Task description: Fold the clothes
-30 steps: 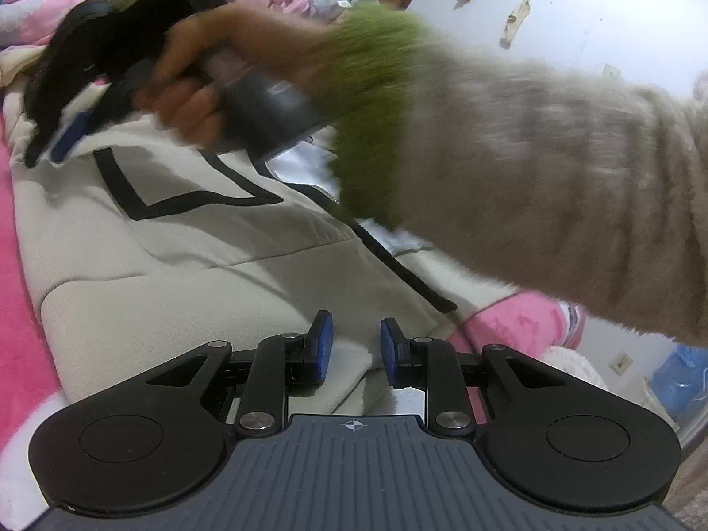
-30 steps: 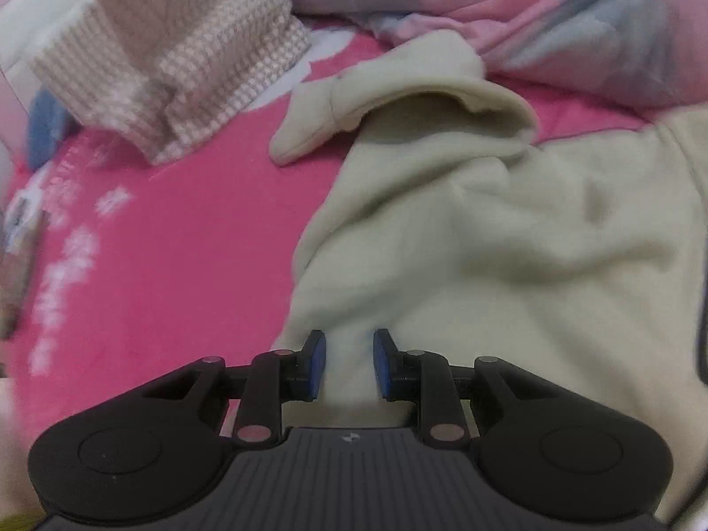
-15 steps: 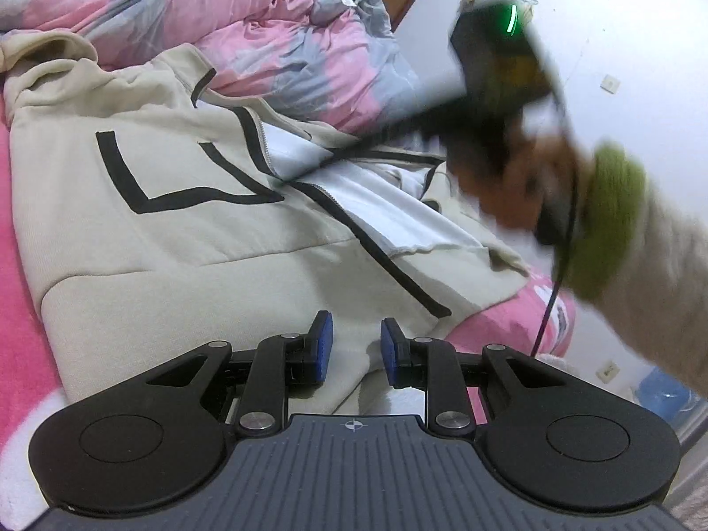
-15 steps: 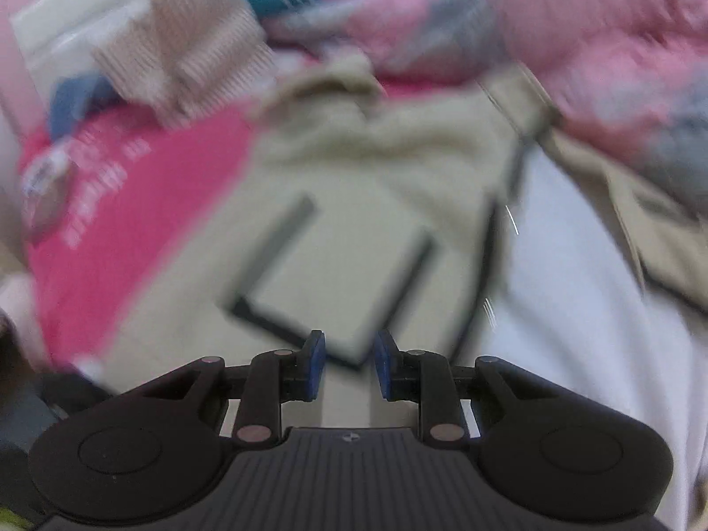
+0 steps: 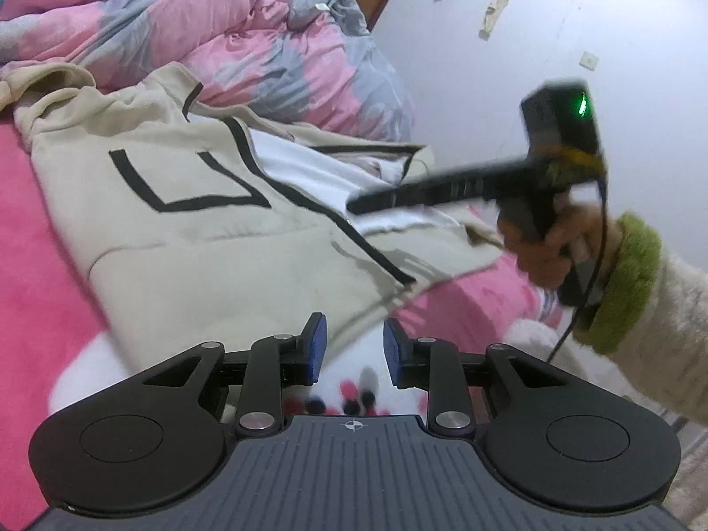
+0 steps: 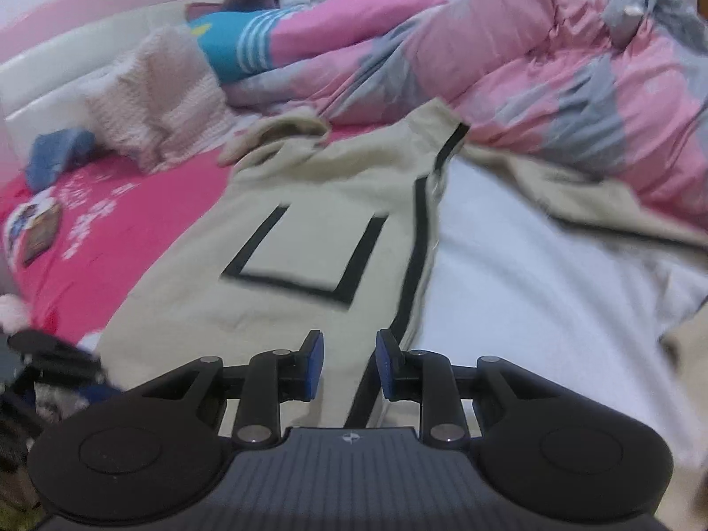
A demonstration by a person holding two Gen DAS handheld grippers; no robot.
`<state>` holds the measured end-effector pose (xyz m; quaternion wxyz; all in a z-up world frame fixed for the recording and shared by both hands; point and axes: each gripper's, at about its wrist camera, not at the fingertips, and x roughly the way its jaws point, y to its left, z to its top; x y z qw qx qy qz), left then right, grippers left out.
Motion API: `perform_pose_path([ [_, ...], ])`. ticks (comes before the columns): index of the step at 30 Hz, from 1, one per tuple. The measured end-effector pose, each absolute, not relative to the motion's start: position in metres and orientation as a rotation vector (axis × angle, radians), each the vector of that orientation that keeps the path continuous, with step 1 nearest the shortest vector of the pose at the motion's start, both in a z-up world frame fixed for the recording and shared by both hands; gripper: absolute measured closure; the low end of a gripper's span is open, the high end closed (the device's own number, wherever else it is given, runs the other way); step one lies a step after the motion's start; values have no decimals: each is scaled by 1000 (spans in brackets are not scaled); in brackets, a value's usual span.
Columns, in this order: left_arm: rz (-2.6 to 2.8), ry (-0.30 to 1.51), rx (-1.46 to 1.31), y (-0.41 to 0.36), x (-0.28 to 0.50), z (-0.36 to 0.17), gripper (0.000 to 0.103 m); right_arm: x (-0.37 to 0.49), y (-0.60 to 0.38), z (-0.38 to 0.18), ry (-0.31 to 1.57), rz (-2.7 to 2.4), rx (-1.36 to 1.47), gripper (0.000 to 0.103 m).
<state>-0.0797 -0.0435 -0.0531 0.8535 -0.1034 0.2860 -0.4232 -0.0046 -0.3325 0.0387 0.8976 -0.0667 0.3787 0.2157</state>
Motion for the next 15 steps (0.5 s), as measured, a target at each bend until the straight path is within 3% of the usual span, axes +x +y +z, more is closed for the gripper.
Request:
perform_pose_path([
  [7,-714,595,-150,-41,-52,-50,76,-28,-343,19,796,450,-81,73],
  [12,-584,562,-89,-43,-34,-56,75,-25,-338,31,700,462,-57,73],
  [15,-597,536,-29,-46,-39,-52,75,-26,-334,0,701,481,-116,72],
])
